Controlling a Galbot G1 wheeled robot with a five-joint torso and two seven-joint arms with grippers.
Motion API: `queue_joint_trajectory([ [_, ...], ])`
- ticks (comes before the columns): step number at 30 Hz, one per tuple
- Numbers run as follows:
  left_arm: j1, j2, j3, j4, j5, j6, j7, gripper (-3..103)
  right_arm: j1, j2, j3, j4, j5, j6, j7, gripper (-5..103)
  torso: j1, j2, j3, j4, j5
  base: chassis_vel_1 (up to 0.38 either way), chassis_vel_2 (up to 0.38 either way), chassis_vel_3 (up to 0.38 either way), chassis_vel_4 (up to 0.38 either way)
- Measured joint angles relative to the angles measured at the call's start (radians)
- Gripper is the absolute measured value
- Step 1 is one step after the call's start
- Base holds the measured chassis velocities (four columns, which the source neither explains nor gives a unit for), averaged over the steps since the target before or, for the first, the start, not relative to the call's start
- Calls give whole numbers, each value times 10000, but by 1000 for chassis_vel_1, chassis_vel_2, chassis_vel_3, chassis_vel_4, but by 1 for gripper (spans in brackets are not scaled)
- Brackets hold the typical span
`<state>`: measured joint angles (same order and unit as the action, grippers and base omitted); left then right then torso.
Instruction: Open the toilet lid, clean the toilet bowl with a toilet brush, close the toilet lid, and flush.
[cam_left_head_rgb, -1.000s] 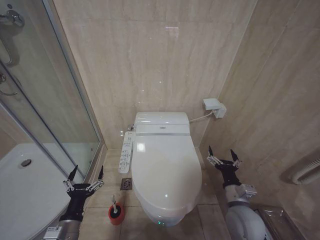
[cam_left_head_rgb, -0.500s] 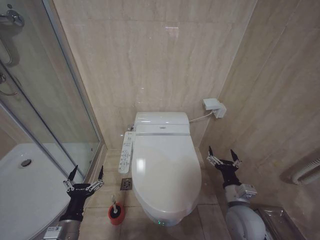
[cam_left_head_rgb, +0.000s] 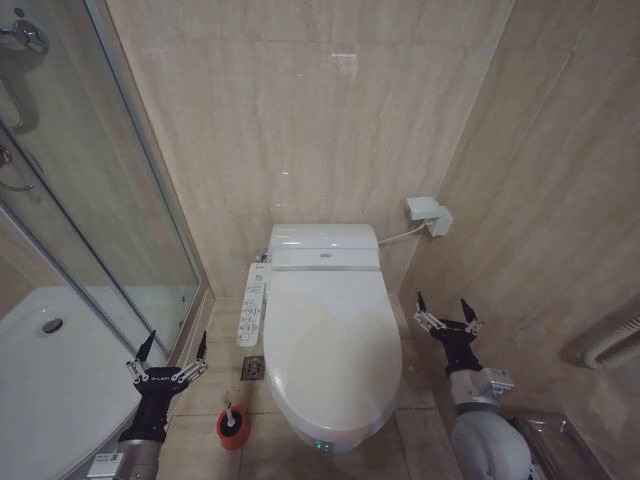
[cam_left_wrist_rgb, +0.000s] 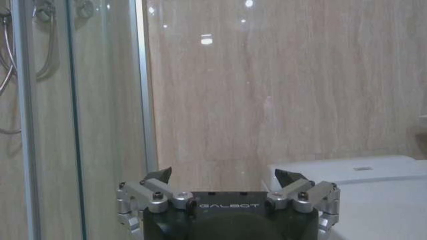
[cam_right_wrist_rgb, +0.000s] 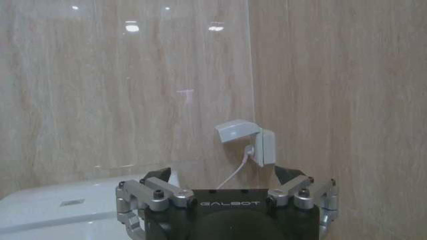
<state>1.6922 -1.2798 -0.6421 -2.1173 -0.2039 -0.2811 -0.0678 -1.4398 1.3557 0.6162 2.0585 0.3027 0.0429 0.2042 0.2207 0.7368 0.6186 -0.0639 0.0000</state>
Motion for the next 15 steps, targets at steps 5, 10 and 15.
queue_joint_trajectory([
  [5,-12,0,0,0,-4,14,0,100,0,0,0,0,0,0,0,100,0,0,0,1,0,0,0,0,0],
  [10,-470,38,23,113,-149,509,0,100,1,0,0,0,0,0,0,100,0,0,0,3,1,0,0,0,0],
  [15,-1869,172,121,535,-630,2080,-1,100,1,0,0,-1,0,1,0,100,2,0,0,-1,-1,0,0,0,0],
])
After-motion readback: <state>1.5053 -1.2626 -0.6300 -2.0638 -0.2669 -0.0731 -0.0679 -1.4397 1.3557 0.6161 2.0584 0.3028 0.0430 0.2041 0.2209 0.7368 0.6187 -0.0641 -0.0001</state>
